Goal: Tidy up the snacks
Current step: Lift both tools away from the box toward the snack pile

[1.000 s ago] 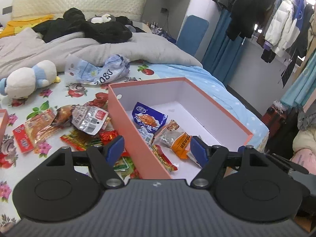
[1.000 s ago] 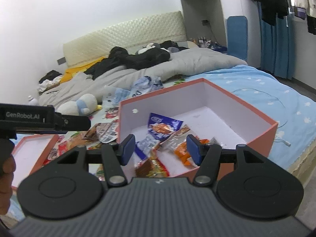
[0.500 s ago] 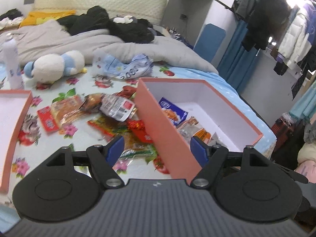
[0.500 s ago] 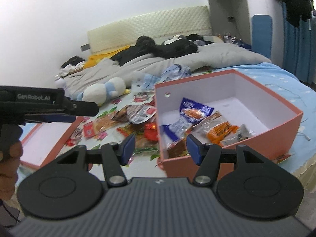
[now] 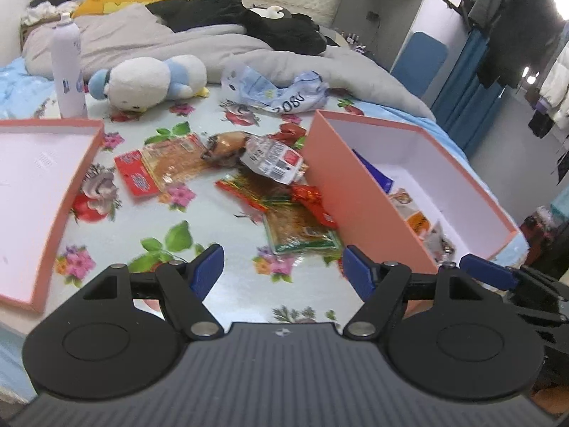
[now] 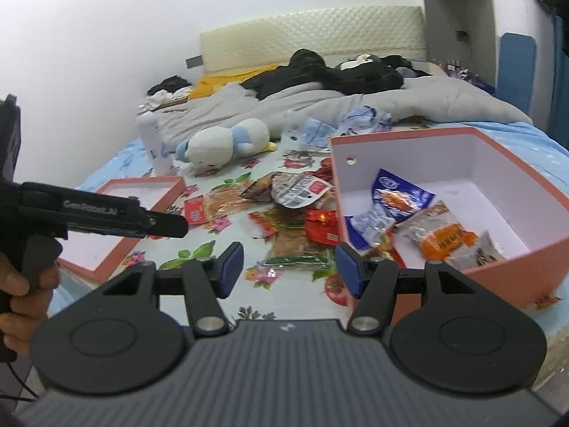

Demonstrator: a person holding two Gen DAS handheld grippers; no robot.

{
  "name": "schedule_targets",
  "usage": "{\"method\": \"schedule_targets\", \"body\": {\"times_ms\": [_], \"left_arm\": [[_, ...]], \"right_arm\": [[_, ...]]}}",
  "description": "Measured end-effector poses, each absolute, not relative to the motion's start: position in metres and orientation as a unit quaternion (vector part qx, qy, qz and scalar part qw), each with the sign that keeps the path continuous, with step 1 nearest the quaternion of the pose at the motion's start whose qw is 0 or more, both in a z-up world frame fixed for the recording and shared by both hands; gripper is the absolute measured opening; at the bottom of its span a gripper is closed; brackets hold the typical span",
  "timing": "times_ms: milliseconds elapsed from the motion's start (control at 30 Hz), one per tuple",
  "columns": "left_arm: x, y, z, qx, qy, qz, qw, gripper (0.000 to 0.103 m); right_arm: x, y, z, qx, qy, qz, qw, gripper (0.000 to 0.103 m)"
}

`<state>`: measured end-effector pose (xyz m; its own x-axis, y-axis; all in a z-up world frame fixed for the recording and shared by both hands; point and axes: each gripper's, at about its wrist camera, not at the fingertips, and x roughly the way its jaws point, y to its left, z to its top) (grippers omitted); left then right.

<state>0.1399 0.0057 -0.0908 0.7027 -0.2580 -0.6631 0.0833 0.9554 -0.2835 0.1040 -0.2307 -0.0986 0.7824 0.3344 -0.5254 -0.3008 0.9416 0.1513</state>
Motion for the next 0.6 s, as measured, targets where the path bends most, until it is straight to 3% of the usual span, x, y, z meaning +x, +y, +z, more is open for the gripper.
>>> {"method": "schedule_targets", "body": {"times_ms": [600], "left_arm": [[0.225,0.086,-0.152,-0.097,0.409,-0.040,0.906,0.078]], "right_arm": [[0.166,-0.137,-0.132,-0.054,0.286,0.173,0.941,0.058]]}}
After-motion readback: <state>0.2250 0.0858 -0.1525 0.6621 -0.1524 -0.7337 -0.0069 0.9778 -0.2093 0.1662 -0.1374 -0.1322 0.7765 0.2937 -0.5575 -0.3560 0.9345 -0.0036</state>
